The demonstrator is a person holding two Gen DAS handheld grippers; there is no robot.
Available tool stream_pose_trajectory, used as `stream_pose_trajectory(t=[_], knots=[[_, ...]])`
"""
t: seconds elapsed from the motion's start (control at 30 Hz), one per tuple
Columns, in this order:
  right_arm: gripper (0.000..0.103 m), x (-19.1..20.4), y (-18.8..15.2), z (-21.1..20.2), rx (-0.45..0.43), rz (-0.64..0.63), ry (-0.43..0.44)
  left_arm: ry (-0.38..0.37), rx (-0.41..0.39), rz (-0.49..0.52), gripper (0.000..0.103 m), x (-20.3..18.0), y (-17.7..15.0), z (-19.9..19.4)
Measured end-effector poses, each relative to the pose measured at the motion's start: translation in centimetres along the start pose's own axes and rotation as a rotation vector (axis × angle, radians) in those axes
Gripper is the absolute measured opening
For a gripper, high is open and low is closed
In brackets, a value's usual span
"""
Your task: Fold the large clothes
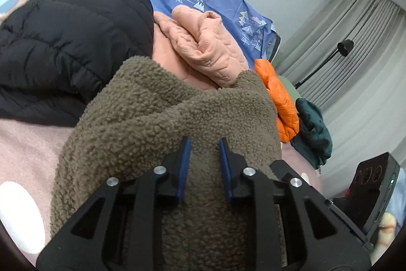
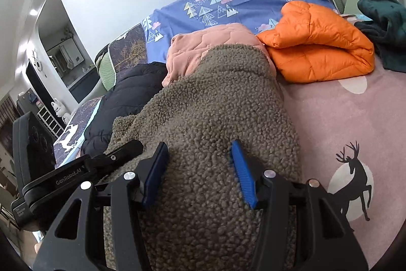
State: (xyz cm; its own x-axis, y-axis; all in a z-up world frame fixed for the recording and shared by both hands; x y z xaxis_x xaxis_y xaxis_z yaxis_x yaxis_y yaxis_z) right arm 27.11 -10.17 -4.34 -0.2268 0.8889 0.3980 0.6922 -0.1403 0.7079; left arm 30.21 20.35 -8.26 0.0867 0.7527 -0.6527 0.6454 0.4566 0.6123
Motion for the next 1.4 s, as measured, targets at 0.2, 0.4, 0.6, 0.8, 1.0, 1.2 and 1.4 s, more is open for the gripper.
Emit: stream_pose_trajectory(t=[0.2,0.4,0.6,0.8,1.0,1.2,1.4], knots=[[0.054,0.1,0.3,-0.3,0.015,0.003,0.006,0.025,0.005,0.008,0.021,0.0,0.1,-0.1],[0.056,-0.8,0.8,-2.9,0.019,0.083,0.088,0.138,-0.06,0.06,0.021,-1.7,-0.1,-1.8],[0.086,-1.4,-1.3,-6.8,-0.019,0.003,-0.084,0.409,-0.245,0.159,0.074,-4.3,-1.2,-6.7],[0.096,-5.4,-2.6,-7.3,0.09,0.098,0.005,0.451,-0.15,0.154,0.079,-2.7,-2.0,-8.7],[0.099,-7.3,-3.0,-6.3,0.23,0.183,0.166,0.254,-0.003,0.081,0.085,0.1,-2.6,-9.3],[0.101,-8.5,-3.8,-4.9,0.321,0.268,0.297,0.124,0.105,0.01,0.086,1.0,-2.6,-8.4],[0.102,-8.4,-4.5,-3.5,0.34,0.269,0.374,0.068,0.161,-0.062,0.096,2.9,-3.0,-7.9]])
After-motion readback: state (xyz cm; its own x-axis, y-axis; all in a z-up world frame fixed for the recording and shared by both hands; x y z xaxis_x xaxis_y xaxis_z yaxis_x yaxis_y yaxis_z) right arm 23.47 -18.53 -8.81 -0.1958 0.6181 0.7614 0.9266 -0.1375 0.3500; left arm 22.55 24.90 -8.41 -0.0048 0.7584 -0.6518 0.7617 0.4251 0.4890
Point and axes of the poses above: each gripper's, at about its wrist camera, not at the fingertips, and z roughly the way its jaws point, x to its left, y to its top, the point moved 1 cm from there along z, roughly the way its jaws point, and after that the axes turned 4 degrees about -y, right-handed, at the moved point
